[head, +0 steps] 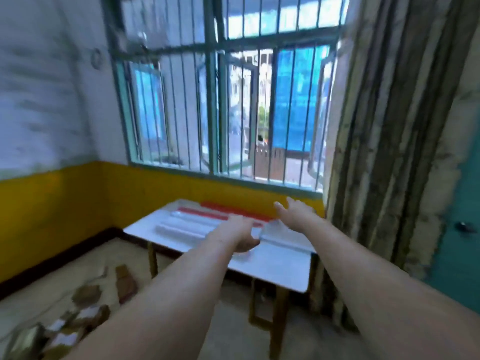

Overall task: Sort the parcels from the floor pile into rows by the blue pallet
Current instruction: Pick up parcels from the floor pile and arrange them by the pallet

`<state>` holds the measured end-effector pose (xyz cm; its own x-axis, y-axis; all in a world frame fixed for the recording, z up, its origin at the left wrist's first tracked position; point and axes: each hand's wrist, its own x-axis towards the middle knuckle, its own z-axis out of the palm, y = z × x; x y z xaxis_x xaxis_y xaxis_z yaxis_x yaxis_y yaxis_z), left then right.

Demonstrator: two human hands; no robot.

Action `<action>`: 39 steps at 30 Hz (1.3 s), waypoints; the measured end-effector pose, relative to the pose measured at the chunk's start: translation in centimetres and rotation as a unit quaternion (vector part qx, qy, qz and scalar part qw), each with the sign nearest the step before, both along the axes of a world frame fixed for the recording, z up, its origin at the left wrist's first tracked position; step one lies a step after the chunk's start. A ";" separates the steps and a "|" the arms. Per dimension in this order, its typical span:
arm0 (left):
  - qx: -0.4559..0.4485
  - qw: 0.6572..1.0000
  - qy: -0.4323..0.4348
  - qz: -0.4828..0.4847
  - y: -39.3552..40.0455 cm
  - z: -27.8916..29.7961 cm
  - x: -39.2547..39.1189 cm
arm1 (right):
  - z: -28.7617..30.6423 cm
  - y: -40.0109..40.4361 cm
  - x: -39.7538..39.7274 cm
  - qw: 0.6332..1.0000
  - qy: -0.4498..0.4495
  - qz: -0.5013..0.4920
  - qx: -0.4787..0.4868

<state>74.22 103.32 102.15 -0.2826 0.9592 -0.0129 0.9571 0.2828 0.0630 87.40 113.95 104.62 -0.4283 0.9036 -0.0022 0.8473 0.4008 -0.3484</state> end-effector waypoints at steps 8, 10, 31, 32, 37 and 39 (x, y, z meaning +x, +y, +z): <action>-0.008 0.996 0.073 0.054 -22.7 9.1 -12.4 | 16.3 -21.7 -15.8 0.987 0.009 0.143 0.072; -0.013 0.995 0.045 0.087 -27.7 9.6 -15.2 | 16.7 -26.0 -20.1 0.983 0.004 0.172 0.063; -0.093 0.941 -0.002 0.325 -59.8 4.1 -60.6 | 9.4 -52.0 -71.0 0.924 -0.075 0.369 0.072; -0.084 0.944 -0.006 0.320 -60.7 4.0 -62.6 | 9.2 -52.7 -73.1 0.922 -0.075 0.373 0.069; -0.056 0.954 -0.006 0.295 -64.2 1.5 -71.7 | 7.3 -56.5 -82.2 0.915 -0.084 0.390 0.063; -0.065 0.955 -0.008 0.288 -65.3 0.1 -75.5 | 6.2 -57.4 -85.7 0.921 -0.072 0.379 0.061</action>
<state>-1.25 38.00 102.23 -0.7616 0.6350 -0.1293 0.6398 0.7685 0.0053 1.69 56.60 110.78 -0.9392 0.3424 -0.0261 0.3417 0.9246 -0.1682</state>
